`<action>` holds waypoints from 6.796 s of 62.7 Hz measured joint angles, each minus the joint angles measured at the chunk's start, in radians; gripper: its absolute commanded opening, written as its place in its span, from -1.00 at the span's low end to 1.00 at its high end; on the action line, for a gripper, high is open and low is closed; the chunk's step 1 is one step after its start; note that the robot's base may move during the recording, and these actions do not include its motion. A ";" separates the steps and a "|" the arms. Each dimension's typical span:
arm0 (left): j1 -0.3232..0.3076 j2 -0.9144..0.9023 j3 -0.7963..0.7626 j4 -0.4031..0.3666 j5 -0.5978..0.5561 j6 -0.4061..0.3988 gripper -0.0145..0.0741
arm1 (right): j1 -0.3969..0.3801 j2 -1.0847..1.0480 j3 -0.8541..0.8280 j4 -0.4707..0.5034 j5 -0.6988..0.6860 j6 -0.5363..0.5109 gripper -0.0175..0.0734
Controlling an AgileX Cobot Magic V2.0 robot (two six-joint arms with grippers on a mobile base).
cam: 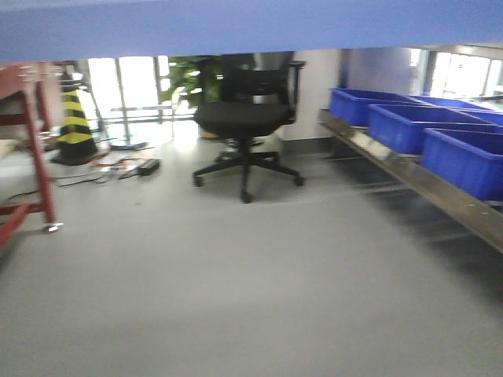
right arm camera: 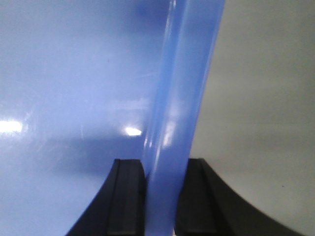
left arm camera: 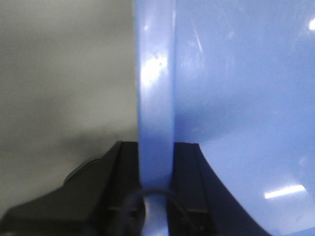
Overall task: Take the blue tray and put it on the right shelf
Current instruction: 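Carry the tray with both grippers to the metal shelf rack, then lower the tray onto the upper roller shelf with both grippers, then open both grippers and withdraw them from the tray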
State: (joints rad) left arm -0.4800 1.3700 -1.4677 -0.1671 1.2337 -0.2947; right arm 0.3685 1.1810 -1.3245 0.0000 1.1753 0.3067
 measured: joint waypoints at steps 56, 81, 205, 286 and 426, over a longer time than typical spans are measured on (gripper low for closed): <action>0.000 0.000 0.000 -0.002 0.000 0.000 -0.78 | 0.000 0.000 0.000 0.000 0.000 0.000 -0.49; 0.000 0.000 0.000 -0.002 0.000 0.000 -0.78 | 0.000 0.000 0.000 0.000 0.000 0.000 -0.49; 0.000 0.000 0.000 -0.004 -0.002 0.000 -0.78 | -0.002 0.000 0.000 0.000 0.002 0.000 -0.49; 0.187 0.390 -0.518 0.034 0.035 0.116 -0.78 | -0.012 0.447 -0.522 -0.043 -0.052 -0.022 -0.49; 0.023 -1.011 0.928 0.214 -0.703 0.167 -0.78 | -0.004 -0.775 0.873 -0.174 -0.798 -0.111 -0.50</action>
State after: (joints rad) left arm -0.4571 0.3587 -0.5401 0.0470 0.5304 -0.1281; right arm 0.3648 0.4065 -0.4513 -0.1742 0.3769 0.1962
